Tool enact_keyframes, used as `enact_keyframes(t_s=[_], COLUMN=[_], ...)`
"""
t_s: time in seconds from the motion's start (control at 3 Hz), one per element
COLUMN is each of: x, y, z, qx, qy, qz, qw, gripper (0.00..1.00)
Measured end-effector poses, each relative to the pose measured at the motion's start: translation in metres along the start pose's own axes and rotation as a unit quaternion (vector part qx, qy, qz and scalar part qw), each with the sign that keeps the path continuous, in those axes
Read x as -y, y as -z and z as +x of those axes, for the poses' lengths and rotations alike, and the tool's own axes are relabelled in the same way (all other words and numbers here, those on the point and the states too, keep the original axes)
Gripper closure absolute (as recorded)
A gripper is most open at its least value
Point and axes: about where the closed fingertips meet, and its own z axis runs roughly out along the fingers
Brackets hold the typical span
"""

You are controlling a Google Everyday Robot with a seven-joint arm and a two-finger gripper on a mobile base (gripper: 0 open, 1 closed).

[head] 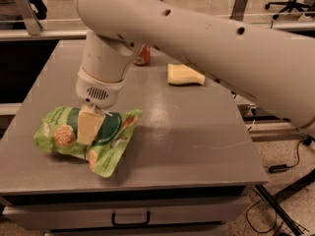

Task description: Pick green rice chip bag

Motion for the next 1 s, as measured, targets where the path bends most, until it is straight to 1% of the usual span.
enact_keyframes(t_s=[0.33,0.67,1.0], x=[-0.001,-0.005,-0.018], y=[0.035,0.071,0.127], z=[-0.006,-0.015,-0.033], qx=[0.026,0.053,0.097], qy=[0.026,0.056,0.106], qz=[-0.001,-0.001,-0.010], qw=[0.9993,0.9970,0.9896], gripper=[1.00,1.00,1.00])
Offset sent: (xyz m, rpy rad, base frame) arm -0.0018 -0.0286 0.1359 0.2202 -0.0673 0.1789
